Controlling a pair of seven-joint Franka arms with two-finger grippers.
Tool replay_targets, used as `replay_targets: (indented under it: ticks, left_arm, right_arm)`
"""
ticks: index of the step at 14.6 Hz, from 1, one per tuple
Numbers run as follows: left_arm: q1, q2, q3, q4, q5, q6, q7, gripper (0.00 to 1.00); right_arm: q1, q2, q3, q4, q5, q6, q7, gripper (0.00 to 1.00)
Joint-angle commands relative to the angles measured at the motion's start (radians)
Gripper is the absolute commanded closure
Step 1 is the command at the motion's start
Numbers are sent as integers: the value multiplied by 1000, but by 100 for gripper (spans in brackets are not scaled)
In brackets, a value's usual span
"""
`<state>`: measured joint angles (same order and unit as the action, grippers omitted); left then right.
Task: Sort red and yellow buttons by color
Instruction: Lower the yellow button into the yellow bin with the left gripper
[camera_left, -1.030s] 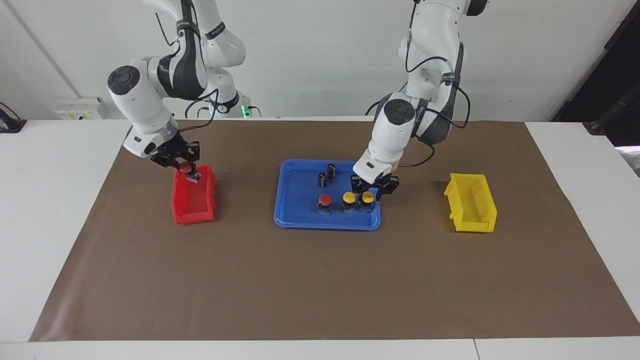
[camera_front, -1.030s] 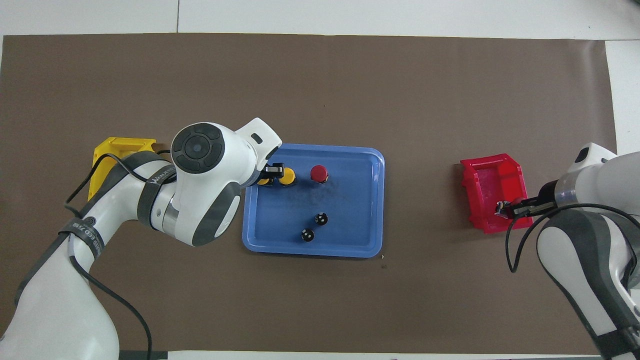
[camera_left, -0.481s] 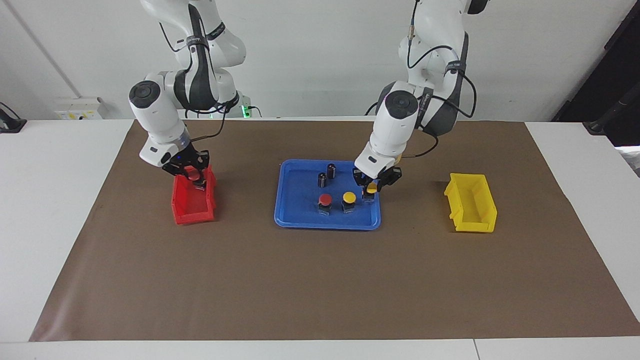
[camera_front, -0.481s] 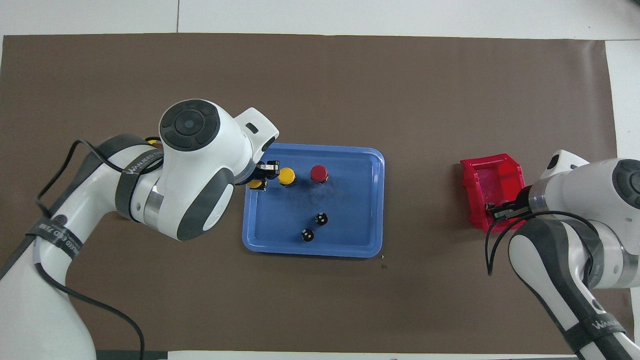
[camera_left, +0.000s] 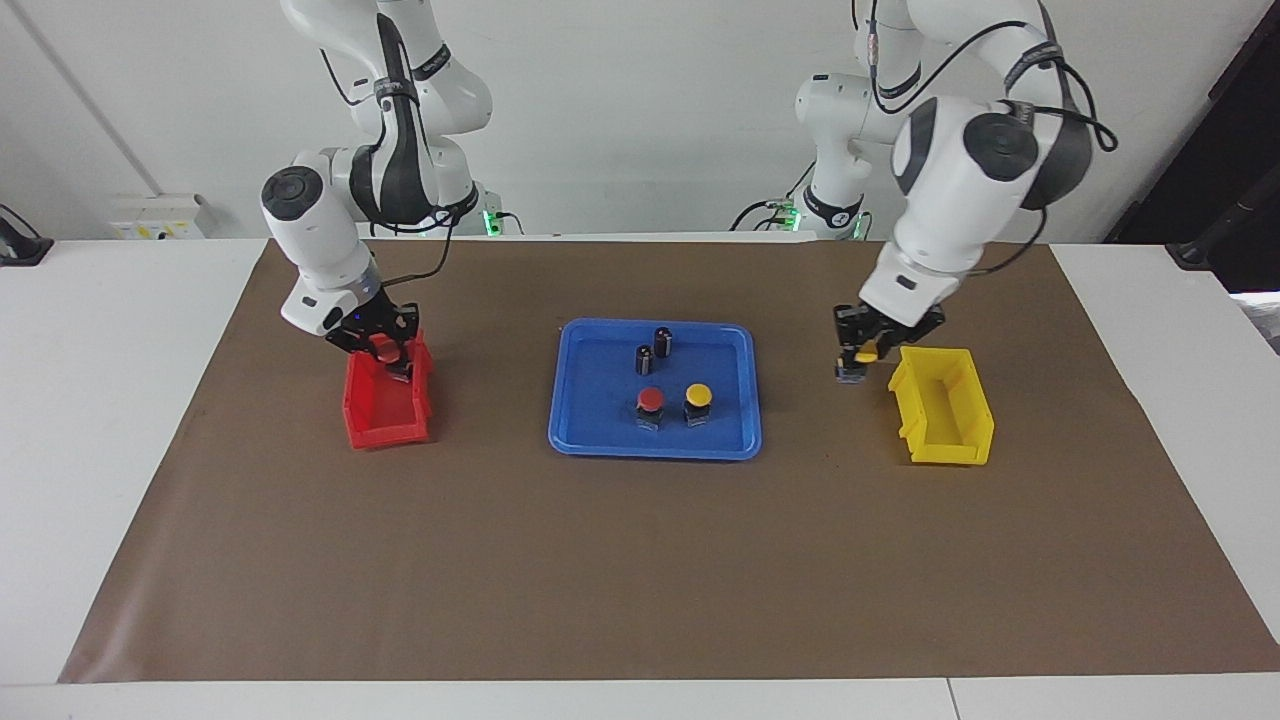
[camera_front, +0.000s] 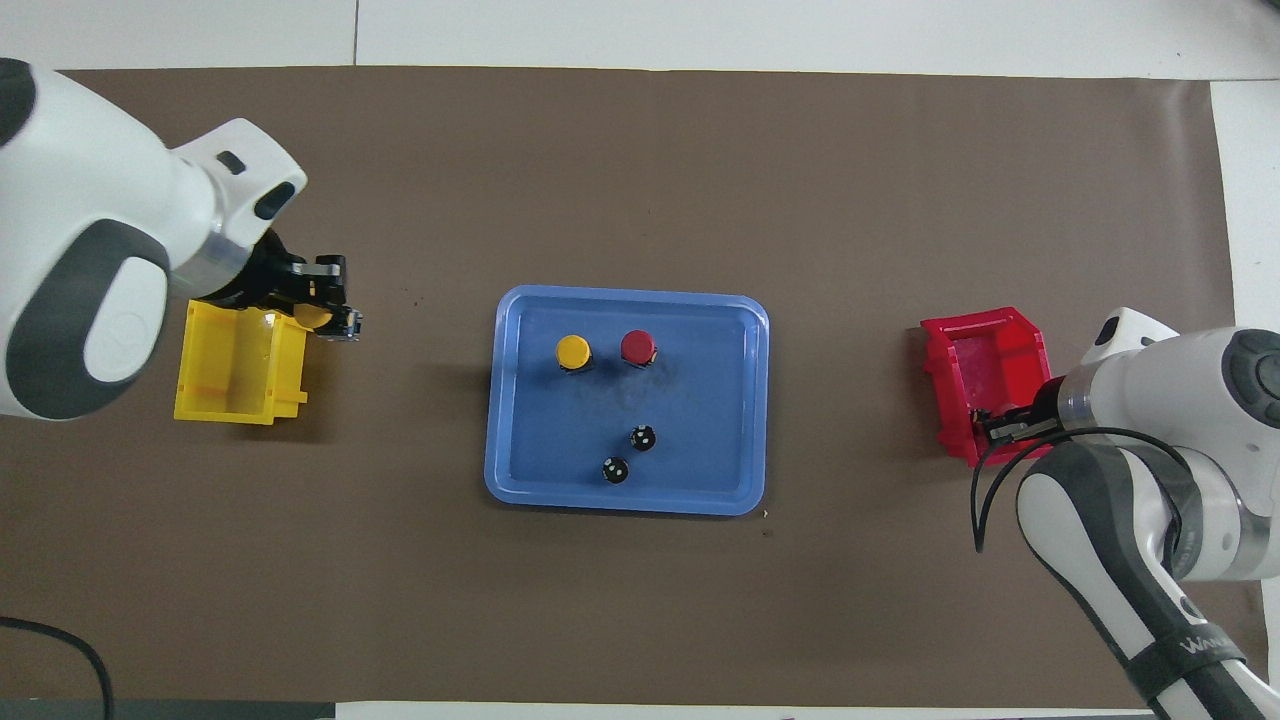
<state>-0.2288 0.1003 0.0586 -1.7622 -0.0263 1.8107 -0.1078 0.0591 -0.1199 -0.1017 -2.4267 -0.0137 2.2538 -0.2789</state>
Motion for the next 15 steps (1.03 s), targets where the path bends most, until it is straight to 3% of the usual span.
replay_targets:
  ticks: [1, 4, 7, 9, 12, 15]
  left_arm:
    - [98, -4, -13, -46, 43, 68, 92, 99]
    - [155, -24, -13, -129, 45, 143, 141, 99]
    - [161, -51, -11, -224, 45, 197, 177, 99]
    - [161, -71, -11, -276, 48, 200, 180, 99]
    - [180, -85, -11, -365, 49, 275, 188, 98]
    - [183, -90, -13, -390, 49, 320, 189, 98]
  right_arm:
    - [-15, -4, 5, -17, -14, 27, 18, 83]
    - [-12, -9, 5, -31, -14, 27, 26, 73]
    - [-13, -6, 5, -26, -14, 27, 21, 50]
    - [-8, -3, 5, -8, -14, 10, 21, 41]
    - [-7, 12, 5, 53, -14, -52, 18, 38]
    - [4, 32, 14, 203, -6, -176, 30, 34]
